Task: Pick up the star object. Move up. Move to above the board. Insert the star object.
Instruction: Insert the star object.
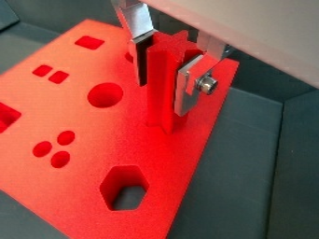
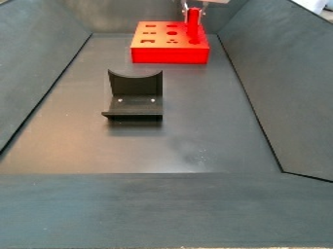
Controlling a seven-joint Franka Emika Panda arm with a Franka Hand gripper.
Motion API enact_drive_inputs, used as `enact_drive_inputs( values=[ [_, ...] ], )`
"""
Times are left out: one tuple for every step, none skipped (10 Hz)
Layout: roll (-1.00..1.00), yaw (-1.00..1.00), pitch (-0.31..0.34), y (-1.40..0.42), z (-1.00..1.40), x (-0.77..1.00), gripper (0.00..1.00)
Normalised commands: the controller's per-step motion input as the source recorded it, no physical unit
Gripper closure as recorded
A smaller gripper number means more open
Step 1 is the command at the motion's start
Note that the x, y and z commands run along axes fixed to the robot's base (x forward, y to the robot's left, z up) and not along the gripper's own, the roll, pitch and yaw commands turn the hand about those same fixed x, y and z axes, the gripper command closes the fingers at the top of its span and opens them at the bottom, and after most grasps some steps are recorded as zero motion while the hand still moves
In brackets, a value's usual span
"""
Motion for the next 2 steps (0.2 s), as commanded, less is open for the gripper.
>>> enact_drive_inputs(
  values=[
    [0.00, 0.00, 0.011, 0.00, 0.00, 0.00, 1.00],
    [0.00, 0.00, 0.000, 0.00, 0.00, 0.00, 1.00]
  ],
)
